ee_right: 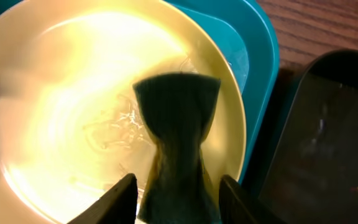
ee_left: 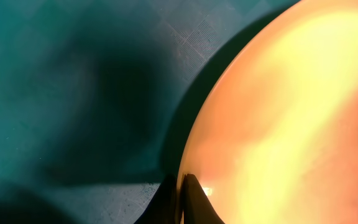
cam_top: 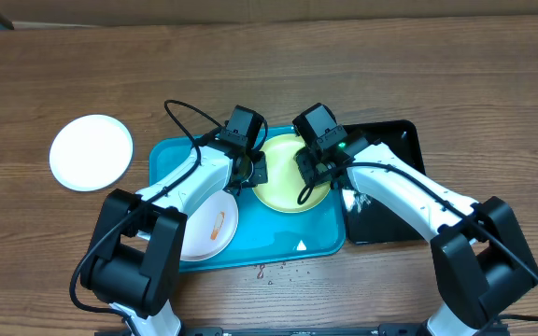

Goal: Clean dirty plates on tray and stack at the side
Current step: 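Lift the sponge with the right gripper over the yellow plate, then scrub the yellow plate with the sponge while the left gripper holds it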

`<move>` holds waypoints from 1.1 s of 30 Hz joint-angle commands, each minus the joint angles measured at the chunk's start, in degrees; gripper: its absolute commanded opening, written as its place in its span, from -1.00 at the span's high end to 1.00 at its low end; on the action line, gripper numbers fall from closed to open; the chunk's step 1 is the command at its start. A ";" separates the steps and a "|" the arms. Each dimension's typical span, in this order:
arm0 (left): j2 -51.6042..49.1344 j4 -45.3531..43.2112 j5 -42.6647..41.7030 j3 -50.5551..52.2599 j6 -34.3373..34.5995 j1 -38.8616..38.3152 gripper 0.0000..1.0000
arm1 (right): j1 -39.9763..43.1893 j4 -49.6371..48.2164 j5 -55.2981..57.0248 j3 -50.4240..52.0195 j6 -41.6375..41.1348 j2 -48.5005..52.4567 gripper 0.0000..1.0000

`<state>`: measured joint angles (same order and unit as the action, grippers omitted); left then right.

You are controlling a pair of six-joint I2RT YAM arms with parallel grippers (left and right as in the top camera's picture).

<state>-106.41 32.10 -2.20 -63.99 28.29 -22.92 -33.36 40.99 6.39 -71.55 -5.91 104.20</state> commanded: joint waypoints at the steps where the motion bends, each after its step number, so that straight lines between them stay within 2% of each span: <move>1: -1.95 0.87 -0.83 1.90 -1.51 -0.48 0.91 | 0.22 -0.90 0.50 0.24 -0.02 -0.28 0.12; 4: -1.95 0.85 -0.83 1.90 -1.51 -0.48 0.91 | 0.22 -2.40 1.60 0.24 -0.02 -0.24 0.14; 7: -1.95 0.87 -0.83 1.90 -1.51 -0.48 0.91 | 0.22 -3.28 1.51 0.26 -0.04 0.24 0.24; 15: -1.95 1.03 -0.83 1.90 -1.51 -0.48 0.91 | 0.22 -5.03 1.60 2.49 -2.05 4.02 0.28; 17: -1.95 1.05 -0.83 1.90 -1.51 -0.48 0.92 | 0.39 -6.27 2.84 3.34 -3.74 4.85 0.44; 19: -1.95 1.05 -0.83 1.90 -1.51 -0.48 0.92 | 0.50 -6.64 4.98 3.41 -5.99 6.12 0.71; 22: -1.95 1.05 -0.83 1.90 -1.51 -0.48 0.92 | 0.59 -7.87 5.35 3.41 -7.65 7.80 0.92; 33: -1.95 1.03 -0.83 1.90 -1.51 -0.48 0.92 | 0.52 -8.41 -5.31 3.43 -11.21 10.82 0.92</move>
<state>-106.41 32.12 -2.59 -63.99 28.29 -22.90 -32.93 32.60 7.66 -68.95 -14.09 110.93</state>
